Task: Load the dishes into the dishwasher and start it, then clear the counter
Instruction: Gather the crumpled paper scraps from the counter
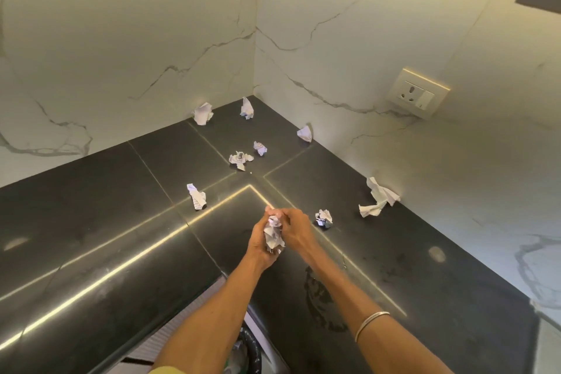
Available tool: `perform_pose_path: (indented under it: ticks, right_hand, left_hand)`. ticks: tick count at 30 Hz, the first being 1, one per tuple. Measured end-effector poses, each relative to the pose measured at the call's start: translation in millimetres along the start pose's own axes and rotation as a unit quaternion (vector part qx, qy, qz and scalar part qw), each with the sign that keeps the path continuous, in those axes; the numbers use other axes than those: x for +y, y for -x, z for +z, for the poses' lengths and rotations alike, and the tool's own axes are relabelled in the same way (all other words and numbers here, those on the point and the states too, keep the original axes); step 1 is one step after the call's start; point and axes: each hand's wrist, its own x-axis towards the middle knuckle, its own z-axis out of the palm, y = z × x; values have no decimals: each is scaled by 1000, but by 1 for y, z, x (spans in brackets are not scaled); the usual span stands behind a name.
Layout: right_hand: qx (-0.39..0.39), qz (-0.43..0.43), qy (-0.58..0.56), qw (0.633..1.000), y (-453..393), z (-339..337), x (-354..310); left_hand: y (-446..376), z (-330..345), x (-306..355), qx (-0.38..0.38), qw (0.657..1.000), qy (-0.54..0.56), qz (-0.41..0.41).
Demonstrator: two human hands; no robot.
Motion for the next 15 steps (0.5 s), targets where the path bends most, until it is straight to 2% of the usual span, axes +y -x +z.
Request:
perform_pose_path:
  ticks: [5,8,10,12,14,15]
  right_hand:
    - [25,-1,88,996,9,-2,23]
    - [101,0,84,991,14,-15,38]
    - [133,-9,139,981,16,-23,51]
    - [90,12,131,987,12,-28,62]
    - [22,46,65,997,6,-31,71]
    - [16,59,27,998,2,-33,75]
  left_hand:
    - [9,12,-18,-20,999,-16,-27]
    - [6,17,-26,-28,995,-77,-58]
    - [0,17,-30,-13,988,-135,-74]
    - [-9,16,-35,4,981,-176,-77]
    - [-16,15,-37,30,977,-199,-72]
    - [-20,15,-37,45,977,-195,-67]
